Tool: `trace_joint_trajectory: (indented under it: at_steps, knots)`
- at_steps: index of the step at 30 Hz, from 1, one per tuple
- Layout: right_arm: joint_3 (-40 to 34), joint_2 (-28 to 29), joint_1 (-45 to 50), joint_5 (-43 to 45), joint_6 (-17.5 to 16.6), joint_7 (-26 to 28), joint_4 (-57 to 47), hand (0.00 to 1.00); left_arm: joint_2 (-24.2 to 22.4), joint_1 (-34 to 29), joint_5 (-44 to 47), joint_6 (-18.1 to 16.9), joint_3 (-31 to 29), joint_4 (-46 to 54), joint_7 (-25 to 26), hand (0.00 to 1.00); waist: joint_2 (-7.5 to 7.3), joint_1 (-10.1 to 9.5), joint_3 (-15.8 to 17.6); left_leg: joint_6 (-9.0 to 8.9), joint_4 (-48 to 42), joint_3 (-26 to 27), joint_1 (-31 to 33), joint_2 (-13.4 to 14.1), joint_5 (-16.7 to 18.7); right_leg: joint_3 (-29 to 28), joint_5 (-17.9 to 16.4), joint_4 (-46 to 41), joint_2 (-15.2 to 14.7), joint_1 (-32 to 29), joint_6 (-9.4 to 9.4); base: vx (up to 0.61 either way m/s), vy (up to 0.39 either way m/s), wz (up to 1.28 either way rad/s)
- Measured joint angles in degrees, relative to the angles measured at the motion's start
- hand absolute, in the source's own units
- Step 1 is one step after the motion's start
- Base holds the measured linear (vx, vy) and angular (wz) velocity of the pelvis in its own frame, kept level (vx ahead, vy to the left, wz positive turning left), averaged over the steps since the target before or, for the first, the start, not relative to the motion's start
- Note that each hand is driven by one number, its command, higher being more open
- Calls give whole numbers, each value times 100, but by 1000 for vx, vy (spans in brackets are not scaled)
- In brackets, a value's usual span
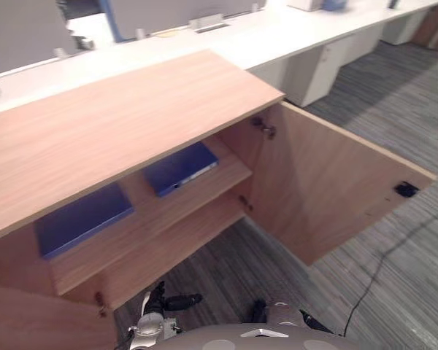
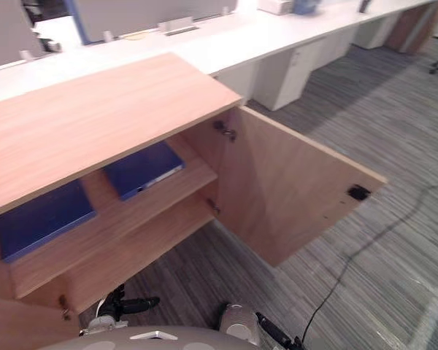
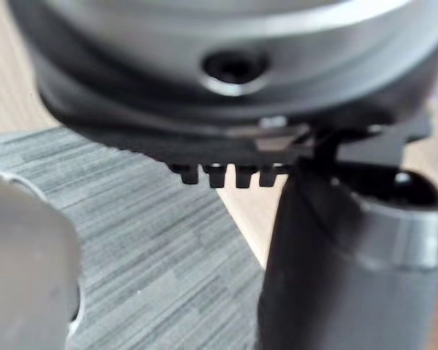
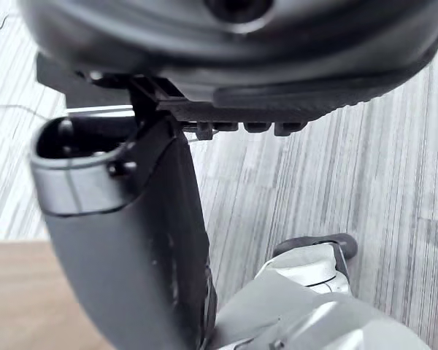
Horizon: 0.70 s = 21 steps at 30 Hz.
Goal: Walk over to the cabinet, pick up the folder, carry it to the office cabinet, place the folder inside the office cabinet, then close the office cabinet door
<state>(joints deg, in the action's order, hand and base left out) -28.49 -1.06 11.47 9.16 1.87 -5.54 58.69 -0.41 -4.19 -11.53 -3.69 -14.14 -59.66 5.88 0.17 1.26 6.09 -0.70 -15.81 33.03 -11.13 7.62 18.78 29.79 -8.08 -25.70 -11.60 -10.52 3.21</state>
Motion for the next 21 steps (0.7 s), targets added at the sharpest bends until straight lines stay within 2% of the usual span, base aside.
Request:
trace_joint_trajectory:
  at_steps: [1, 2, 3, 4, 5, 6, 7, 8, 9, 10, 11, 12, 13, 16, 17, 19, 21]
  knots:
    - [-45, 45, 2, -48, 23, 10, 21, 100, 23, 68, -5, 15, -38, -104, -11, 100, 56, -2, 35, 32, -67, 16, -1, 126, -15, -7, 117, 307, 295, 116, 29, 73, -204, -82]
    - [-93, 82, 0, -125, 21, 15, 31, 100, 17, 82, -2, 16, -33, -145, -31, 100, 59, 18, 62, 105, -84, 10, 11, 169, -43, -72, 224, 489, 430, 157, 85, 30, -238, -98]
    - [-254, 117, -89, -223, 35, 44, 122, 100, 30, 99, -28, 7, 0, -171, -73, 100, 25, 5, 68, 193, 120, -149, 59, 81, -12, -327, 472, 917, 660, 168, 94, -31, -126, -91]
    - [-305, 103, -177, -224, 50, 55, 163, 100, 32, 110, -41, 5, 22, -174, -88, 100, 29, -20, 67, 194, 339, -269, 94, -23, -55, -461, 610, 1170, 795, 173, 38, -110, -114, -129]
    - [-488, 42, -363, -226, 117, 77, 274, 100, 8, 117, -37, -5, 25, -207, -114, 100, 160, -80, 32, -107, 622, -189, 174, 48, -362, -445, 580, 1306, 922, 95, 65, -97, -113, -81]
    - [-643, 46, -404, -202, 155, 41, 399, 100, 60, 144, -114, 11, 117, -211, -147, 100, 76, -4, 70, -192, 571, -126, 219, 58, -389, 154, -173, -131, 284, -177, 215, -46, -129, -47]
    - [-750, 47, -367, -195, 150, 23, 446, 100, 101, 132, -95, 18, 188, -219, -152, 100, 58, 45, 72, -224, 562, -136, 185, 81, -407, 344, -384, -621, -30, -165, 150, 92, -162, 10]
    - [-841, 12, -283, -199, 109, 7, 465, 100, 174, 127, -85, 33, 193, -224, -103, 100, -14, 76, 44, -297, 505, -120, 139, 128, -441, 534, -518, -991, -527, 11, 23, 159, -178, -10]
    - [-744, -42, -211, -223, 118, 19, 518, 100, 305, 130, -86, 39, 191, -234, -99, 100, -211, 37, -10, -358, 407, -29, 129, 101, -446, 513, -284, -678, -802, 170, -278, 163, -198, -39]
    - [-670, -68, -274, -239, 123, 28, 605, 100, 392, 141, -92, 28, 189, -238, -97, 100, -275, 10, -30, -410, 338, 9, 167, 137, -426, 463, -343, -501, -663, 171, -422, 114, -241, -74]
    - [-593, -108, -376, -342, 128, 53, 678, 100, 446, 143, -113, 22, 189, -272, -93, 100, -235, -30, -65, -417, 225, 75, 248, 341, -427, 460, -313, -34, -346, 295, -437, 75, -264, -84]
    - [-494, -111, -462, -440, 112, 58, 712, 100, 464, 159, -101, 24, 191, -274, -108, 100, -157, -38, -43, -393, -108, 121, 463, 614, -424, 387, -144, 605, 48, 421, -329, 29, -313, -87]
    - [-489, -122, -619, -435, 118, 66, 882, 100, 440, 170, -82, 15, 186, -261, -112, 100, -169, -35, 2, -474, 123, -20, 505, 612, -343, 286, 128, 1168, 295, 598, -256, -5, -219, -67]
    - [-611, -71, -673, -417, 120, 113, 1061, 100, 412, 141, 20, 9, 172, -217, -60, 100, -218, -53, 24, -494, 737, -138, 470, 438, -554, 182, 375, 1723, 472, 907, -282, -49, -60, -35]
    - [-704, -59, -684, -377, 114, 126, 1064, 100, 328, 134, 100, 15, 4, -203, -20, 100, -152, -105, 5, -596, 901, -230, 453, 394, -928, 67, 426, 1850, 551, 961, -312, -28, 30, -38]
    - [-738, -67, -656, -319, 108, 171, 1041, 100, 317, 103, 199, 37, -40, -211, 20, 100, -96, -60, -131, -644, 946, -226, 463, 330, -965, 2, 560, 2056, 573, 993, -438, 8, 76, -22]
    - [-805, -14, -659, -305, 110, 167, 1041, 100, 326, 89, 267, 40, -45, -211, 19, 100, -158, -65, -111, -628, 1005, -233, 457, 248, -975, 23, 730, 2335, 572, 1085, -501, -4, 123, 9]
